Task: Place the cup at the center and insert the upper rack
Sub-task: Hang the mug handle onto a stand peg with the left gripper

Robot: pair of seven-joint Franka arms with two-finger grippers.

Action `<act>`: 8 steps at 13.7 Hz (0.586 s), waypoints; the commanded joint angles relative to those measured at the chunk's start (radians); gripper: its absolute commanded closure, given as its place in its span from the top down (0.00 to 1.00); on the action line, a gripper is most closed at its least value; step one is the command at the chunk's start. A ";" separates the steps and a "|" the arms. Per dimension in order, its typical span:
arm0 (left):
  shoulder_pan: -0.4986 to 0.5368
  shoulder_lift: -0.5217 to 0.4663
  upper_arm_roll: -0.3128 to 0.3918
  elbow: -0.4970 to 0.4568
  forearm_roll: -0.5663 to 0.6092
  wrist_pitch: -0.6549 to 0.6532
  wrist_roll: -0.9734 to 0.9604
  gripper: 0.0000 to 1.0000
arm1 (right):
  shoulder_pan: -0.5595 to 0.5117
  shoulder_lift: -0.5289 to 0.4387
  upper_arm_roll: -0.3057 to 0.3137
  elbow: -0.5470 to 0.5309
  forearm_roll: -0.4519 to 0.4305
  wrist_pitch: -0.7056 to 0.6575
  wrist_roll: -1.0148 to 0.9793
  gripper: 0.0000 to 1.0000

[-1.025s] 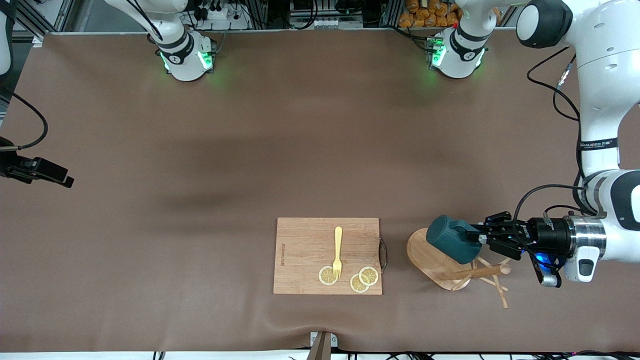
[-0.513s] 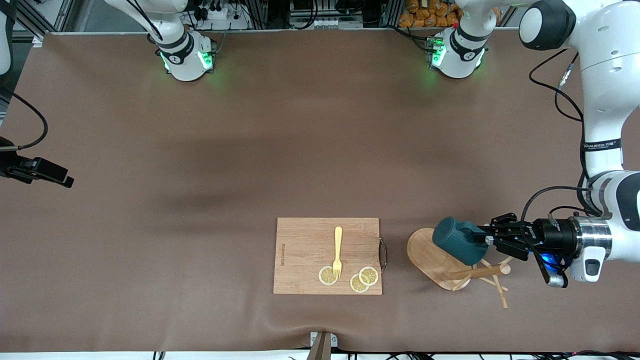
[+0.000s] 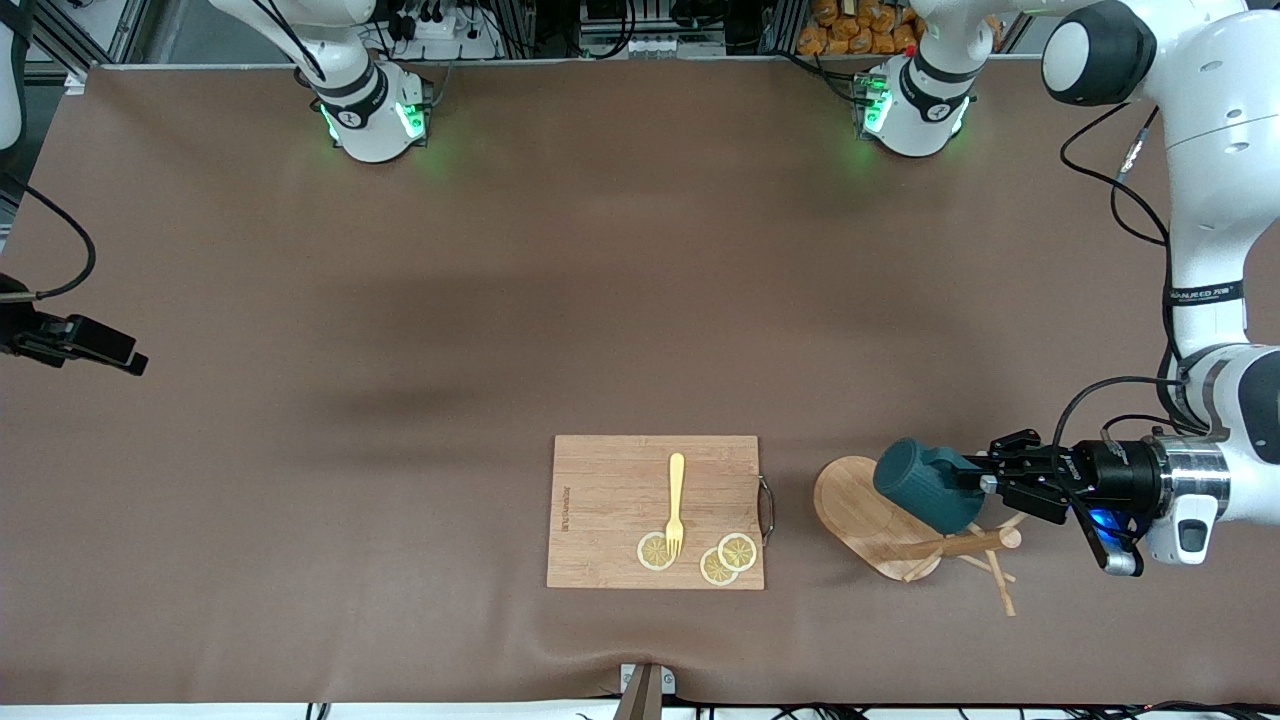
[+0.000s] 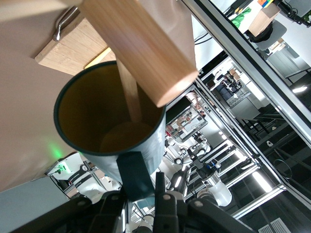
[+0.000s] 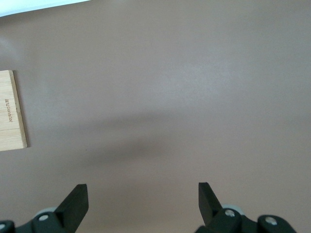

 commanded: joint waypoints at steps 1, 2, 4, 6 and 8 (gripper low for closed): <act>0.017 0.021 -0.008 0.013 -0.025 -0.021 0.049 0.00 | -0.023 0.002 0.017 0.005 0.017 0.001 -0.001 1.00; 0.017 0.027 -0.008 0.014 -0.023 -0.021 0.057 0.00 | -0.023 0.002 0.017 0.005 0.017 0.001 -0.001 1.00; 0.017 0.027 -0.008 0.014 -0.023 -0.020 0.057 0.00 | -0.023 0.002 0.017 0.005 0.017 0.001 -0.001 1.00; 0.023 0.027 -0.008 0.014 -0.023 -0.020 0.058 0.00 | -0.024 0.002 0.017 0.005 0.017 0.002 -0.001 1.00; 0.037 0.029 -0.008 0.014 -0.023 -0.021 0.060 0.00 | -0.024 0.002 0.017 0.005 0.017 0.002 -0.001 1.00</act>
